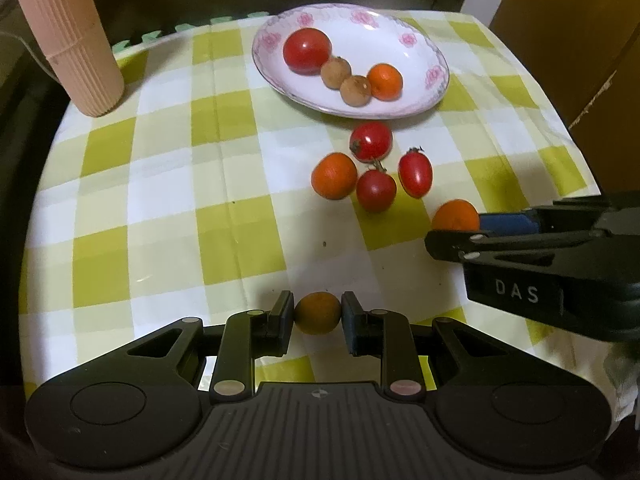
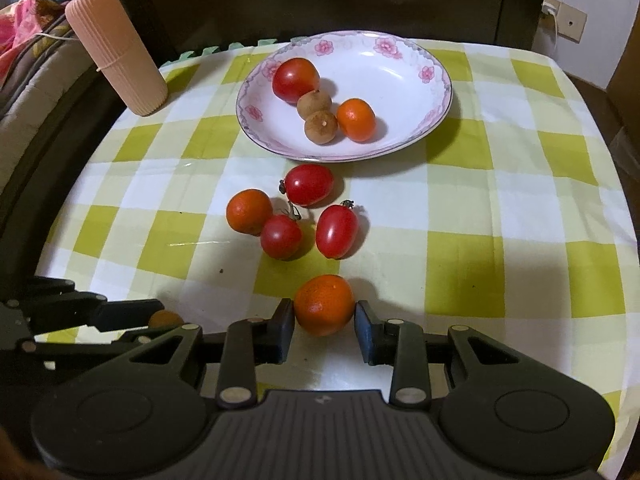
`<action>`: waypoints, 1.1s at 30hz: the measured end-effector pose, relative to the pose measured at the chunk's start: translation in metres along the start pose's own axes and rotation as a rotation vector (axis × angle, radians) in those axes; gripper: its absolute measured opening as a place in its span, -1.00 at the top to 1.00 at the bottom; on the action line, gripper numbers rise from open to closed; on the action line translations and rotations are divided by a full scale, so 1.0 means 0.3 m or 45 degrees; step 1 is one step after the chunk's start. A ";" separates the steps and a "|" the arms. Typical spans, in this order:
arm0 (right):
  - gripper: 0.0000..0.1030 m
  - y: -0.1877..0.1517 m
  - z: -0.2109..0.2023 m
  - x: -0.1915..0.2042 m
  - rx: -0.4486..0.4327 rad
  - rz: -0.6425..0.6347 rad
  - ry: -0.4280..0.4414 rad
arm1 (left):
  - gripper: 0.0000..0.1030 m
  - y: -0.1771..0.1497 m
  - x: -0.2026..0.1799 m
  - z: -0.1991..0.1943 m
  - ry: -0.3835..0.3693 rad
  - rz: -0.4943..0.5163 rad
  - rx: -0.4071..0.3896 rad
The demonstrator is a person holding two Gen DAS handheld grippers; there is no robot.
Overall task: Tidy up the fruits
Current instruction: 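Close the right tool on the second orange tangerine, then carry the brown fruit and tangerine in both tools over the bowl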
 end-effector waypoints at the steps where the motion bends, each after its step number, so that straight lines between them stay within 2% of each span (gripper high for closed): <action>1: 0.39 0.000 -0.004 -0.001 -0.003 0.002 0.000 | 0.36 0.004 0.001 -0.001 0.000 -0.002 -0.004; 14: 0.39 0.019 -0.008 -0.006 -0.014 0.009 -0.007 | 0.36 0.088 0.003 -0.006 -0.003 -0.011 -0.059; 33: 0.39 0.115 -0.045 -0.050 -0.082 0.108 -0.005 | 0.39 0.208 -0.030 -0.010 -0.026 0.009 -0.124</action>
Point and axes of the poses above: each gripper's, at about its wrist camera, not at the fingertips, and z roughly the way its jaws point, x to its left, y to its top, the point moved 3 cm from there along z, roughly the way its jaws point, and after that the axes turned 14 degrees about -y, right-handed, at the moved point
